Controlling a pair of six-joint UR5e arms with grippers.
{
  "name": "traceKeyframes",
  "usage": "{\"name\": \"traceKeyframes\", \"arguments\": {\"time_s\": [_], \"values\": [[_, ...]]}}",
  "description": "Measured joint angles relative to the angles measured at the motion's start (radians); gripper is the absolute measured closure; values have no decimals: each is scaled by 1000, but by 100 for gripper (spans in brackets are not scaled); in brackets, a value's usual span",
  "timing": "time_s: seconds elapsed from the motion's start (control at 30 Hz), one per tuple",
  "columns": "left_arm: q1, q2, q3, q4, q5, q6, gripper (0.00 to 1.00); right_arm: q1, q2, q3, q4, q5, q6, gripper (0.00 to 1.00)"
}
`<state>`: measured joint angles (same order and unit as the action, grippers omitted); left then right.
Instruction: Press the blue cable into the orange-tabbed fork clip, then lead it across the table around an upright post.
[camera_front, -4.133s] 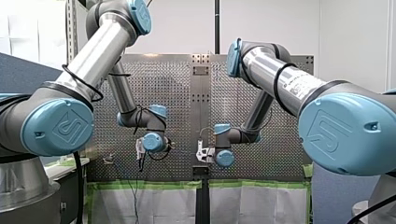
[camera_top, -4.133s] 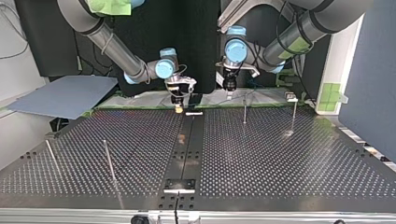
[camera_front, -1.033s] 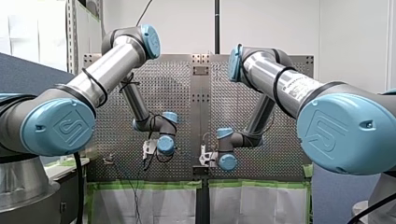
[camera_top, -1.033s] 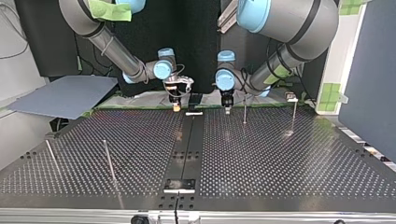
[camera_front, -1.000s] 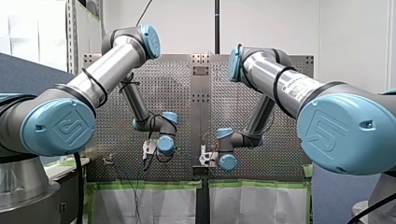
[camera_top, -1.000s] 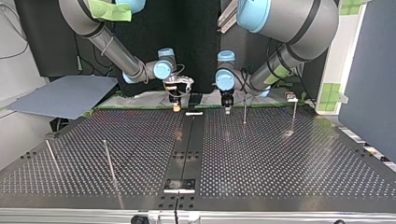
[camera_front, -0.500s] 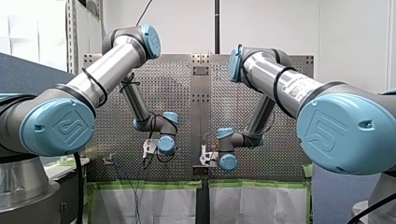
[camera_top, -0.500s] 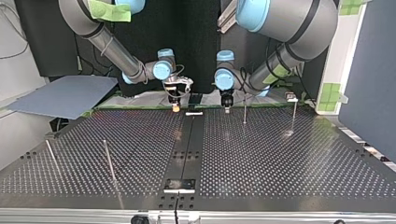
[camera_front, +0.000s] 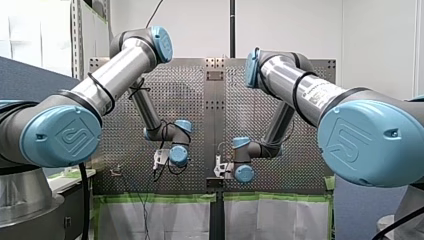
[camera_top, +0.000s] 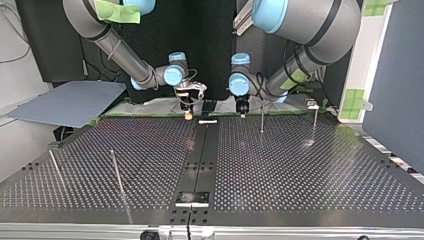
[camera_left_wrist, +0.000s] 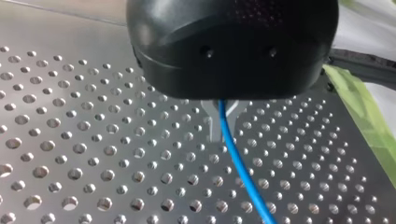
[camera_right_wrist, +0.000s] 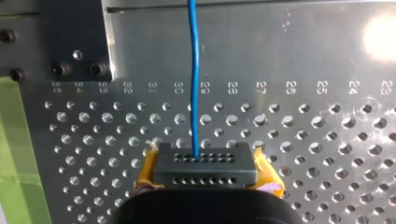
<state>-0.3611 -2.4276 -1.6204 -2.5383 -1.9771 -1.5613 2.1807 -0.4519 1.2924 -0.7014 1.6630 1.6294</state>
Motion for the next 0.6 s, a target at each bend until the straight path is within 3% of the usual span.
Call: {"name": "traceKeyframes", "arguments": {"time_s": [0.27, 0.4, 0.6], "values": [[-5, 3, 0, -31, 1, 4, 100, -2, -5, -10, 20, 5, -5, 100], [-12, 19, 0, -48, 0, 9, 100, -3, -33, -14, 53, 20, -21, 100], [-34, 68, 0, -67, -1, 12, 100, -1, -86, -15, 107, 28, -30, 100]]}}
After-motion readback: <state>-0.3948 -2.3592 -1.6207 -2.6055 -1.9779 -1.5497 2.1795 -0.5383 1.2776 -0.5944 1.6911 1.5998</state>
